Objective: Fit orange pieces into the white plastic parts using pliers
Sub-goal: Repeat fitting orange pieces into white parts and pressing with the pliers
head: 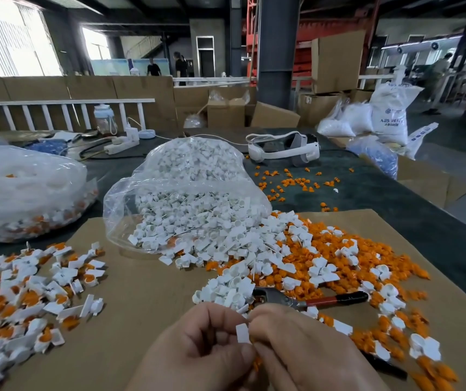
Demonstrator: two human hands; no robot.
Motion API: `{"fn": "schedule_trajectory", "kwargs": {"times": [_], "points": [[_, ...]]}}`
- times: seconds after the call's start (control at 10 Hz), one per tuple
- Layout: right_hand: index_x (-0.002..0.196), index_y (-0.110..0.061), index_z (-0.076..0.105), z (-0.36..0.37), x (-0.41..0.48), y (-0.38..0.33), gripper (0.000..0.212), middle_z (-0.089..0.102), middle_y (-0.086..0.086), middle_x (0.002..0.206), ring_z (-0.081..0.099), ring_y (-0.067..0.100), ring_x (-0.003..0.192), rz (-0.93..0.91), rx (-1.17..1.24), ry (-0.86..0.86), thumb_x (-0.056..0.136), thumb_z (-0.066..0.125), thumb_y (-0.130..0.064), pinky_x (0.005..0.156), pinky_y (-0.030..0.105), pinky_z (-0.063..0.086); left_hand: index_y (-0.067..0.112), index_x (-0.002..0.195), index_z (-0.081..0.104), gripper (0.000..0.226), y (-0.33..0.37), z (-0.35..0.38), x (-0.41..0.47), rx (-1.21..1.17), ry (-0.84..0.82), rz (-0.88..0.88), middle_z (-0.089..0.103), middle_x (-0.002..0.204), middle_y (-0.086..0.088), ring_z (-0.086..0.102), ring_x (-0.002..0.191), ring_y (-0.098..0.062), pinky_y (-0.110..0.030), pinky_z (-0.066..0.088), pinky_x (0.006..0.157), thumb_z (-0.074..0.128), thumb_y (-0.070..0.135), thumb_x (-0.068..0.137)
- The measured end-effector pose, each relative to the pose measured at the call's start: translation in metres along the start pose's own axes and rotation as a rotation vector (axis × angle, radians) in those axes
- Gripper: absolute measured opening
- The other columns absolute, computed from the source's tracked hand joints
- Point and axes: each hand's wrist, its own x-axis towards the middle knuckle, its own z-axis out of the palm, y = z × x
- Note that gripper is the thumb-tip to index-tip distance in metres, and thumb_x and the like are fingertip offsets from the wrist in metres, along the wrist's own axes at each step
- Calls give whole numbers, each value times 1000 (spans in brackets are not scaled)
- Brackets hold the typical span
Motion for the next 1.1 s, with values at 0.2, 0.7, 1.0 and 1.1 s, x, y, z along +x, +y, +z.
{"fn": "schedule_trajectory", "kwargs": {"times": [0.2, 0.7, 1.0, 1.1], "points": [[115, -35, 65, -2, -15, -15, 25, 57, -24, 123, 52, -15, 108, -274, -353, 148, 94, 53, -27, 84, -3, 36, 18, 76, 76, 41, -6, -4, -8, 0, 45, 38, 70, 74, -20, 65, 65, -25, -29, 48, 59, 85, 35, 40], [145, -37, 13, -21, -22, 47, 71, 17, -8, 151, 17, 17, 139, 228, -809, 0, 83, 42, -53, 110, 37, 15, 13, 67, 73, 16, 6, -7, -8, 56, 160, -85, 67, 63, -22, 58, 47, -19, -18, 44, 43, 85, 4, 72], [145, -39, 11, -25, -13, 55, 75, 23, -17, 151, 21, 14, 136, 275, -796, -67, 79, 43, -52, 105, 40, 22, 3, 76, 71, 10, 6, -8, -9, 15, 155, -136, 65, 62, -25, 54, 45, -22, -21, 44, 41, 77, -4, 78], [143, -38, 18, -23, -11, 52, 67, 31, -17, 144, 27, 15, 129, 236, -791, -20, 81, 38, -54, 104, 40, 22, -1, 79, 70, 8, 8, -8, -9, -43, 164, -165, 61, 60, -26, 50, 41, -23, -22, 41, 38, 75, -7, 79]]}}
